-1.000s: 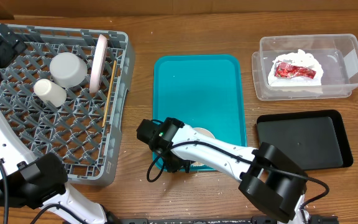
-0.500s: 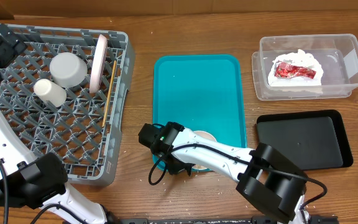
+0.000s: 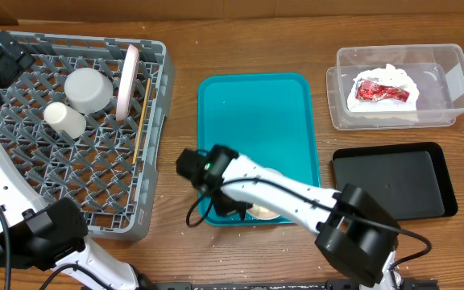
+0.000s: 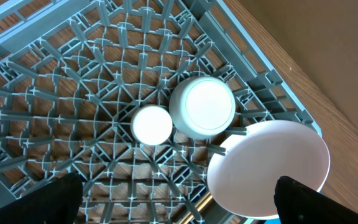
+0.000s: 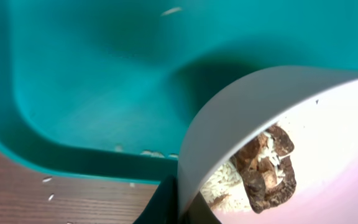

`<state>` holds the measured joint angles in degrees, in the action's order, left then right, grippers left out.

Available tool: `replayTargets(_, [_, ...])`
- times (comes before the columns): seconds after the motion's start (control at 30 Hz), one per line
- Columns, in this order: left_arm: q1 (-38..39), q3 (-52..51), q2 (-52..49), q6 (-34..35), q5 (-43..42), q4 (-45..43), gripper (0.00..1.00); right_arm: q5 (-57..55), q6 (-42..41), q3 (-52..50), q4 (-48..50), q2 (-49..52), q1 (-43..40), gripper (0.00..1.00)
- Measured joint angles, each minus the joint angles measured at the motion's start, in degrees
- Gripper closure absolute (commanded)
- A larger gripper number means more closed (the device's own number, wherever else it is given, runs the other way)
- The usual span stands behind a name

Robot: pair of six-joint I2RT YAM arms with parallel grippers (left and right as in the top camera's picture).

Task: Sort waste into correct bins and load items into the dishwasher
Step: 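Lift the saucer and carry it over the black tray, then tilt the saucer with the right gripper to dump rice onto the black tray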

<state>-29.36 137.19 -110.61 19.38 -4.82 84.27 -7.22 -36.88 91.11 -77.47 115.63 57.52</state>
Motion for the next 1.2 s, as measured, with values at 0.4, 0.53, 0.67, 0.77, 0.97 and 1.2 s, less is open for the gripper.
replayTargets(0.4, [0.02,0.0,0.0,0.0,0.0,-0.02,0.0,-2.27,-9.11,7.74,-14.8,-3.3,-24.2,0.96])
replayTargets(0.53, [0.0,0.0,0.0,0.0,0.0,-0.02,0.0,-0.11,-6.27,7.87,-14.29,-8.79,-34.93,0.96])
replayTargets(0.67, [0.0,0.0,0.0,0.0,0.0,-0.02,0.0,8.7,3.21,8.22,-14.49,-13.92,-48.46,0.96])
replayTargets(0.77, [0.0,0.0,0.0,0.0,0.0,-0.02,0.0,17.59,11.43,8.13,-14.67,-14.21,-56.3,0.96])
replayTargets(0.97, [0.0,0.0,0.0,0.0,0.0,-0.02,0.0,28.72,22.71,3.17,-14.45,-14.21,-66.36,0.96])
replayTargets(1.2, [0.02,0.0,0.0,0.0,-0.02,0.0,0.0,44.02,37.62,-8.02,-12.15,-14.23,-76.7,0.96])
